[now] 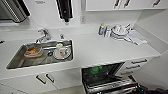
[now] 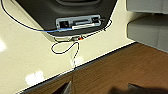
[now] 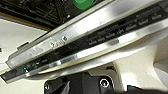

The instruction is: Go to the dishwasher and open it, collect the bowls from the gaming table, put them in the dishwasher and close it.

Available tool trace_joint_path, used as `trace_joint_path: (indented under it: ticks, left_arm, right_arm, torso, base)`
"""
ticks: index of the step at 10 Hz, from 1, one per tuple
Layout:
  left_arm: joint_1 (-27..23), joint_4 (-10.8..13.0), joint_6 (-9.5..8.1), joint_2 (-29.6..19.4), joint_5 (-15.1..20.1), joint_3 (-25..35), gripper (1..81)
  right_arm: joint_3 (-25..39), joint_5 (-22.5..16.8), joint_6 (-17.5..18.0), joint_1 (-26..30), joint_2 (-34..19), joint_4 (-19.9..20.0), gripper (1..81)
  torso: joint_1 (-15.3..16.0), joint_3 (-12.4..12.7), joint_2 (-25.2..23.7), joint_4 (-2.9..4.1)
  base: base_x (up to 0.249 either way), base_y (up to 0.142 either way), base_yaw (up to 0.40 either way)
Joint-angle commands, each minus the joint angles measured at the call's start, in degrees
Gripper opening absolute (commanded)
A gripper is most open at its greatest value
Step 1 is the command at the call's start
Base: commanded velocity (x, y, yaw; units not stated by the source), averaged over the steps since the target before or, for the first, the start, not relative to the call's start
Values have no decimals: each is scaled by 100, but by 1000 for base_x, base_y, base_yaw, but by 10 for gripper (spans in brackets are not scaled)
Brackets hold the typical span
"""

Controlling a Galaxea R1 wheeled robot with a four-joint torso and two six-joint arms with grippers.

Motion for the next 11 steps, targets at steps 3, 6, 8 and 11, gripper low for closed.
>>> trace_joint_path:
  ticks: [3, 6, 8, 11]
  left_arm:
    - [104, -2, -14, -9, 498, 42, 811]
    - [-72, 112, 74, 35, 982, 60, 811]
    - [-108, 121, 56, 17, 982, 51, 811]
    - [-108, 130, 65, 70, 982, 51, 811]
  right_arm:
    - [235, -269, -483, -937, -704, -68, 811]
    - [34, 195, -685, -1789, -731, -121, 811]
    - [-282, 575, -808, -2334, -529, -147, 811]
    - [-1064, 865, -931, -2925, 59, -191, 811]
  torso:
    - [502, 0, -787, 0]
    - [876, 2, -1393, 0]
    - [1138, 5, -1815, 0]
    - [1534, 7, -2451, 0]
  base:
    - [0, 0, 0]
    - [0, 0, 0]
    - [0, 0, 0]
    - [0, 0, 0]
